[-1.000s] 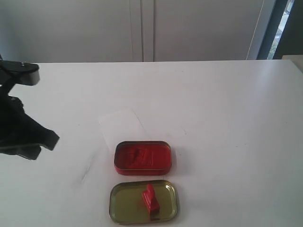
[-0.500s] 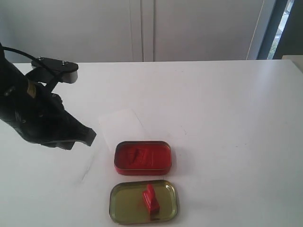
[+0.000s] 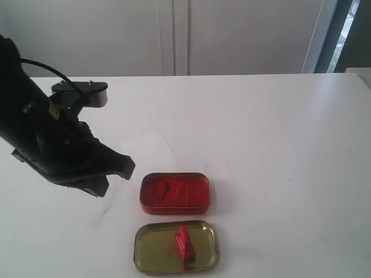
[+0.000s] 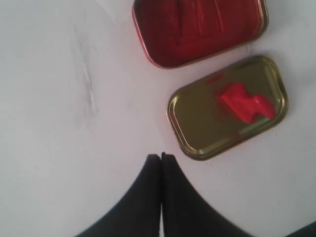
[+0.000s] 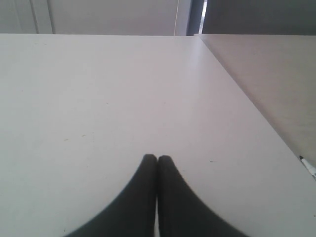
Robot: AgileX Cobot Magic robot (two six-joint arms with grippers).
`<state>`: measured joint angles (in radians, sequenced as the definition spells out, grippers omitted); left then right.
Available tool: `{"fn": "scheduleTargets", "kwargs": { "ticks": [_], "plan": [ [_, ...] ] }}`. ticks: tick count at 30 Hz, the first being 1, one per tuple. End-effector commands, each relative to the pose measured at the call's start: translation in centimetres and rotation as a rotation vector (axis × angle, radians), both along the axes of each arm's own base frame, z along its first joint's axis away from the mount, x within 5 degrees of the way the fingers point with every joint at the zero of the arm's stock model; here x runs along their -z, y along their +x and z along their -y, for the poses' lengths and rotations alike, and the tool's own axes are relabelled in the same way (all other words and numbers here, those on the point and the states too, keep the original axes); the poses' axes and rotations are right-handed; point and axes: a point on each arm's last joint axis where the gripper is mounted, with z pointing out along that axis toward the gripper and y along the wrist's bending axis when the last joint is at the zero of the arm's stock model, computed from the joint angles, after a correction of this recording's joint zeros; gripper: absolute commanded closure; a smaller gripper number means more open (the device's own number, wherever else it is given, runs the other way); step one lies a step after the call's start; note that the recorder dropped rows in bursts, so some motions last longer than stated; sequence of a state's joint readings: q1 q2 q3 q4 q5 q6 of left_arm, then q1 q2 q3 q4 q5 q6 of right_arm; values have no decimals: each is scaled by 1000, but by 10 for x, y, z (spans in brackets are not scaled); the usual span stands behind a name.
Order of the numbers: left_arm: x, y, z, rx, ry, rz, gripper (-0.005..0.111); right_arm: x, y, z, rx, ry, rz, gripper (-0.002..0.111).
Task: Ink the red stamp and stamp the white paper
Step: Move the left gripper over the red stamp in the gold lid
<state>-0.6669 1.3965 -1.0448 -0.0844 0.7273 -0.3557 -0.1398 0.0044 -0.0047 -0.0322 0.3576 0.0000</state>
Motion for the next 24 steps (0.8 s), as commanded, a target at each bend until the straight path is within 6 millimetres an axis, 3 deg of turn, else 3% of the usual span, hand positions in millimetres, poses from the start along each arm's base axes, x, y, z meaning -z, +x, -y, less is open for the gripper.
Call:
{"fn": "scheduleTargets", "kwargs": {
  "ticks": [1,11,24],
  "plan": [
    [7,-5,19,41,37,-89,107,0,0,0,-4,-4,14,108],
    [25,-8,58,-6,42,-148,107,0,0,0,-4,-4,14,108],
    [46,-14,91,-179,-53,-195,106,0,0,0,-4,-4,14,108]
  ]
}}
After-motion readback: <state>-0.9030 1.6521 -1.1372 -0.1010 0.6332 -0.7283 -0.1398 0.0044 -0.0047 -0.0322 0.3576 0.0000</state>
